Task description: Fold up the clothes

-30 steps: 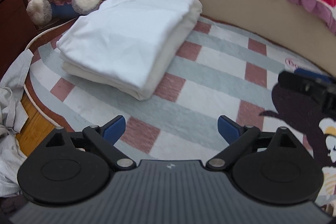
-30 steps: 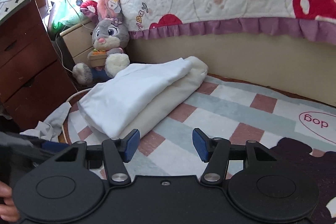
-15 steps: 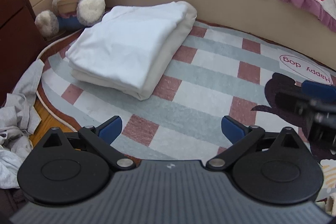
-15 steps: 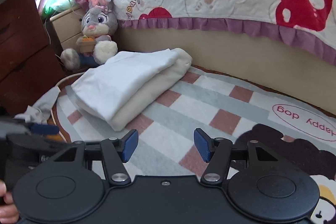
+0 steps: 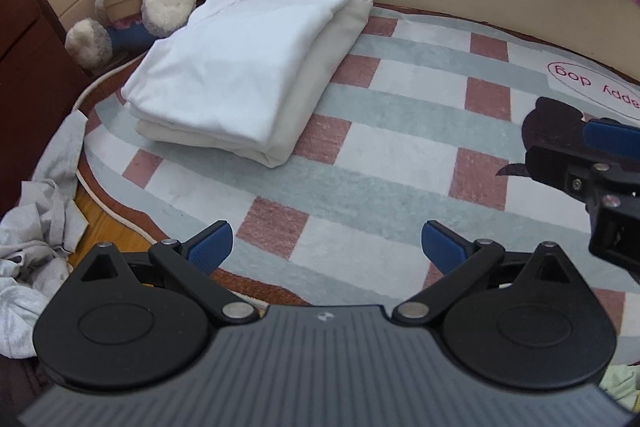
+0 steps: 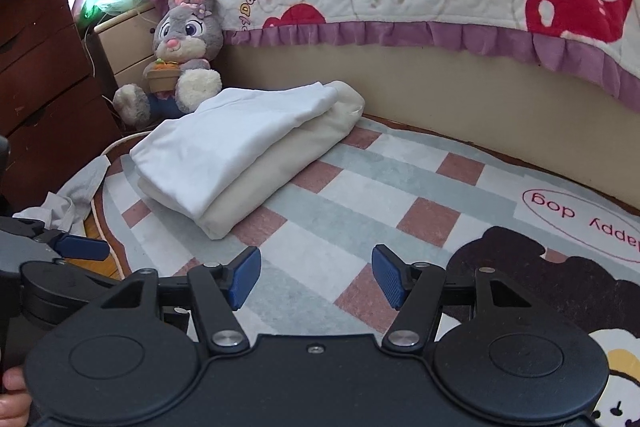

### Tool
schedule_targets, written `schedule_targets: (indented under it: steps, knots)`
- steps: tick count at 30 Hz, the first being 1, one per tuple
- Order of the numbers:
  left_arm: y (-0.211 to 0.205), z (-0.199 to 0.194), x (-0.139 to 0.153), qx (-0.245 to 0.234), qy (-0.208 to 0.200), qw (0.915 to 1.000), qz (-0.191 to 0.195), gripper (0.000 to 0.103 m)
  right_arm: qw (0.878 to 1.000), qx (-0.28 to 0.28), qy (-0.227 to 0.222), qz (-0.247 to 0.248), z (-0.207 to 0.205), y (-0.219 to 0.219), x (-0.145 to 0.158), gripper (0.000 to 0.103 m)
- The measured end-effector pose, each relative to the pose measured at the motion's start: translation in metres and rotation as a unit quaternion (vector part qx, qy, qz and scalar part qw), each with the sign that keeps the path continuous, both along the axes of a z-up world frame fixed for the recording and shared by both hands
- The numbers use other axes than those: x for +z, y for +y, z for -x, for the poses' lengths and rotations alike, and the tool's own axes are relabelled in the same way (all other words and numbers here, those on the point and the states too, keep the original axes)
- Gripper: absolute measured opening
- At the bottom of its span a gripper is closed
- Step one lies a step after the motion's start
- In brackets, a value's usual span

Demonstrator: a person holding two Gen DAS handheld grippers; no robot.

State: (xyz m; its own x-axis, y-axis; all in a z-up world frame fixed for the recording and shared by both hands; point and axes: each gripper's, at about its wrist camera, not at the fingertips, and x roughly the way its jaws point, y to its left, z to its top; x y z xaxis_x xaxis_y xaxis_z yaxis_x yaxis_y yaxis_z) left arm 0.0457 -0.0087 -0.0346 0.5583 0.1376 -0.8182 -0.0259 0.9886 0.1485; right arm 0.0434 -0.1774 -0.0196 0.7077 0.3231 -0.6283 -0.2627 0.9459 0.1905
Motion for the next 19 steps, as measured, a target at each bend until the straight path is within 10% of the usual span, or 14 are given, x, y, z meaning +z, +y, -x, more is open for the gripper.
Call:
schedule_targets:
  steps: [19]
  knots:
    - [-0.009,-0.003,0.001,0.000,-0.006,0.9999,-0.013,0.103,1.000,-0.014,0.007,-0.016,-0.004,-0.011,-0.007,0.067]
